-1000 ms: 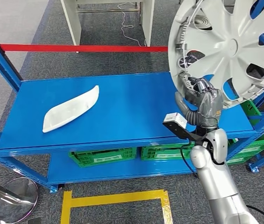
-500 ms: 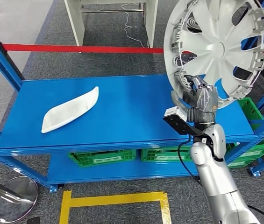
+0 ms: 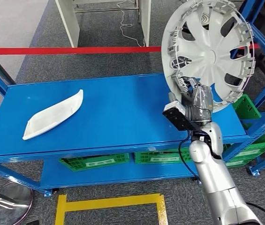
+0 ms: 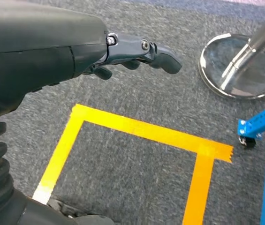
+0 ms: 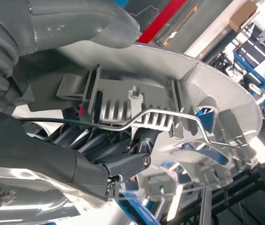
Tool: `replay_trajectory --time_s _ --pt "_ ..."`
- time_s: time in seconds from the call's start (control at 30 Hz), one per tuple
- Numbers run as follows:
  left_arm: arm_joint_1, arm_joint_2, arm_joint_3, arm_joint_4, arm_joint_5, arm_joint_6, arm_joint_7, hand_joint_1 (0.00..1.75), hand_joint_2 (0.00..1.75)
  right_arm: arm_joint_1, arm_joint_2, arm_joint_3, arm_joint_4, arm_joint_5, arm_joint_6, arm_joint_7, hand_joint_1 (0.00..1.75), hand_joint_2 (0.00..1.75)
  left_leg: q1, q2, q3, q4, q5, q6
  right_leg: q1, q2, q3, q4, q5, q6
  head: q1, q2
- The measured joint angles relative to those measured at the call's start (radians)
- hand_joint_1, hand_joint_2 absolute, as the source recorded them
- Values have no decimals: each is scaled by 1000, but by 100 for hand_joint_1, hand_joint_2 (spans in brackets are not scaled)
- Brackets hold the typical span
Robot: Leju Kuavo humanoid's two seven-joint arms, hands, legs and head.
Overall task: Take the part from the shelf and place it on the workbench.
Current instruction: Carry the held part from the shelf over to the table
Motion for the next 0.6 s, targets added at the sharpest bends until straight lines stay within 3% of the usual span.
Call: replay_trajectory --time_s 0.07,0.13,0.2,0.27,0.33,0.37,0.4,0.43,0.5,0.57,0.6 --pt "0 0 2 0 2 4 0 0 175 -10 1 0 4 -1 1 3 175 175 -13 0 24 -75 41 19 1 2 2 -3 0 3 2 0" --pt "1 -1 5 1 6 9 0 0 175 -19 1 0 8 1 4 5 175 175 -18 0 29 -95 46 21 -2 3 0 -10 5 12 1 0" --pt "-1 -2 8 1 10 14 1 0 175 -30 0 0 9 2 9 6 175 175 -12 1 45 -133 45 21 -2 1 -8 -10 -1 22 1 0" --pt "-4 -3 9 1 10 22 3 0 175 -44 -1 1 11 2 19 8 175 175 -4 2 57 -165 48 20 -2 1 -41 49 -41 31 6 0" --pt "-5 -6 9 1 10 27 6 0 175 -52 -3 3 17 3 29 5 175 175 -3 2 55 -164 52 21 -3 1 -93 166 -90 40 11 0" --pt "-4 -7 9 1 10 27 8 0 175 -54 -3 4 19 3 33 2 175 175 -3 2 54 -162 52 20 -4 0 -112 210 -101 44 12 0" --pt "-4 -8 9 1 10 26 8 0 175 -57 -4 5 21 3 36 0 175 175 -2 2 53 -160 52 20 -6 0 -116 221 -93 47 13 0" --pt "-4 -9 10 1 10 25 8 0 175 -62 -4 5 22 2 38 -3 175 175 -1 1 53 -157 52 19 -8 -1 -103 195 -69 50 13 0" --pt "-6 -9 10 1 9 25 8 0 175 -75 -5 6 23 0 44 -9 175 175 1 1 50 -148 50 11 -12 -2 -41 76 -13 55 13 0" --pt "-8 -9 10 1 8 26 8 0 175 -87 -5 9 22 0 47 -14 175 175 -1 1 41 -137 52 -2 -12 0 1 -5 9 48 14 0" --pt "-8 -9 10 1 8 27 8 0 175 -91 -5 11 22 0 48 -16 175 175 -3 0 36 -134 56 -8 -9 1 4 -11 7 39 14 0"
